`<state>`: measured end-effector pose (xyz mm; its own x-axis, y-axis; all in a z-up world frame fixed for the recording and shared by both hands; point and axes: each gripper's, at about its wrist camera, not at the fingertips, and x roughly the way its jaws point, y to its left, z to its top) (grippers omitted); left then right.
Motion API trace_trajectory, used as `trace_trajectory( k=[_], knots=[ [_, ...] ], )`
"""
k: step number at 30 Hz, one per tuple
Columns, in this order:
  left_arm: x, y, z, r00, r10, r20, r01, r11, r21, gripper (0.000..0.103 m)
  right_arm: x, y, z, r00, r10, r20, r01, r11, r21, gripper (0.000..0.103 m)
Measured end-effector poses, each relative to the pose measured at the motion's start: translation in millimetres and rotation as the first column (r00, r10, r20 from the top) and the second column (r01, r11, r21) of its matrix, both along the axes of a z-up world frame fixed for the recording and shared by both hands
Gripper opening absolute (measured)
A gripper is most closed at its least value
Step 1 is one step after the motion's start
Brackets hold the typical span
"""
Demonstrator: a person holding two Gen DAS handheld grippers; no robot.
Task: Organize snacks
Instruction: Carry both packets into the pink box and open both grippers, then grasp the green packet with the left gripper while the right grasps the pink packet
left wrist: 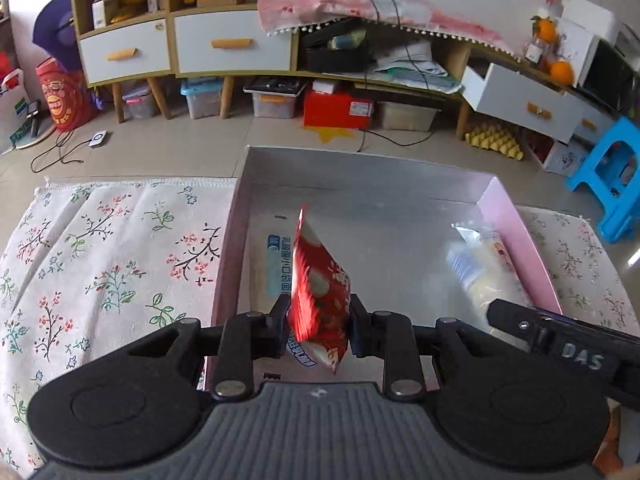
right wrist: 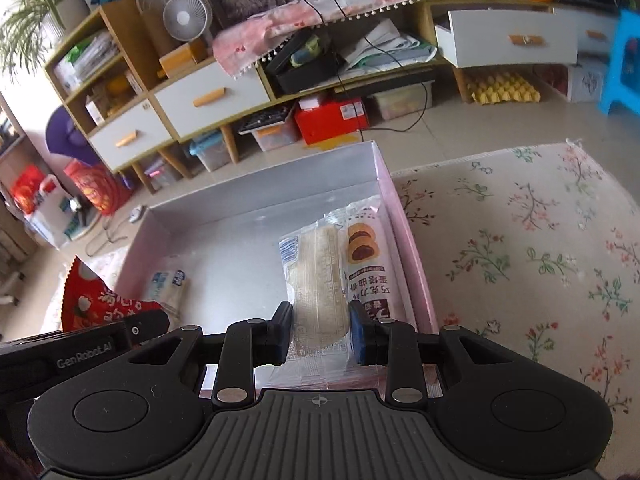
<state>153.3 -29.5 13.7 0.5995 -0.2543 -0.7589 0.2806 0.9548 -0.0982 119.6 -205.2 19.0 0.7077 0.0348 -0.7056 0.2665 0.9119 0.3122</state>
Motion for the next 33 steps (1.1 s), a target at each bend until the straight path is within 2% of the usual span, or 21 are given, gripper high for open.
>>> trace_trajectory(
  k=[2, 4, 6, 11, 14, 17, 19, 22, 25, 27, 30, 31, 33],
  knots=[
    [-4.3, 2.9, 2.2, 1.000, 0.013, 0.004, -0.013, 1.000, 0.000, 0.038, -3.8, -0.3, 1.5, 1.000, -0.007, 0.009, 0.007, 1.000, 0.008, 0.032],
    [-8.6, 4.6, 5.8, 1.000, 0.018, 0.019, -0.018, 1.000, 0.010, 0.049, -8.5, -0.8, 3.5, 1.000, -0.007, 0.005, 0.007, 1.000, -0.006, 0.038],
    [-13.1, 5.9, 10.4, 0.999, 0.034, 0.022, -0.035, 0.999, 0.021, 0.054, -15.8, -3.6, 8.0, 1.000, -0.010, 0.013, 0.010, 1.000, -0.010, 0.048],
    [-35.7, 20.8, 24.9, 0.997, 0.076, -0.008, -0.077, 0.995, -0.057, 0.058, -45.9, -17.5, 14.2, 0.998, -0.048, 0.034, 0.046, 0.997, 0.055, 0.056],
    [-53.6, 34.0, 33.5, 0.994, 0.112, -0.015, -0.113, 0.991, -0.072, 0.061, -65.1, -23.9, 20.5, 0.998, -0.060, 0.034, 0.058, 0.996, 0.062, 0.056],
    [-74.3, 51.9, 38.4, 0.990, 0.133, -0.038, -0.137, 0.983, -0.122, 0.063, -92.2, -31.9, 29.1, 0.998, -0.056, 0.041, 0.050, 0.991, 0.121, 0.057],
    [-90.4, 60.5, 36.8, 0.988, 0.151, -0.039, -0.155, 0.979, -0.132, 0.069, -112.2, -35.5, 33.3, 0.998, -0.046, 0.044, 0.039, 0.988, 0.151, 0.067],
    [-106.6, 66.1, 28.9, 0.987, 0.134, -0.088, -0.144, 0.982, -0.125, 0.064, -133.6, -32.7, 35.8, 0.999, -0.034, 0.030, 0.029, 0.988, 0.150, 0.070],
    [-111.6, 72.0, 38.0, 0.983, 0.138, -0.124, -0.156, 0.977, -0.147, 0.061, -140.7, -24.5, 43.9, 1.000, -0.016, 0.013, 0.014, 0.992, 0.126, 0.070],
    [-115.3, 76.2, 54.9, 0.983, 0.148, -0.108, -0.165, 0.970, -0.178, 0.065, -144.2, -19.3, 59.5, 0.999, -0.033, 0.029, 0.031, 0.997, 0.077, 0.070],
    [-124.8, 72.4, 83.0, 0.987, 0.151, -0.054, -0.159, 0.966, -0.202, 0.071, -143.0, -16.1, 88.4, 0.998, -0.050, 0.046, 0.048, 0.997, 0.059, 0.072],
    [-127.9, 69.0, 90.6, 0.987, 0.157, -0.031, -0.160, 0.966, -0.202, 0.076, -142.6, -15.2, 97.8, 0.997, -0.059, 0.053, 0.056, 0.997, 0.057, 0.075],
    [-137.9, 61.0, 92.2, 0.988, 0.155, 0.015, -0.149, 0.971, -0.189, 0.085, -146.8, -12.8, 109.7, 0.993, -0.088, 0.080, 0.085, 0.995, 0.042, 0.090]
  ],
)
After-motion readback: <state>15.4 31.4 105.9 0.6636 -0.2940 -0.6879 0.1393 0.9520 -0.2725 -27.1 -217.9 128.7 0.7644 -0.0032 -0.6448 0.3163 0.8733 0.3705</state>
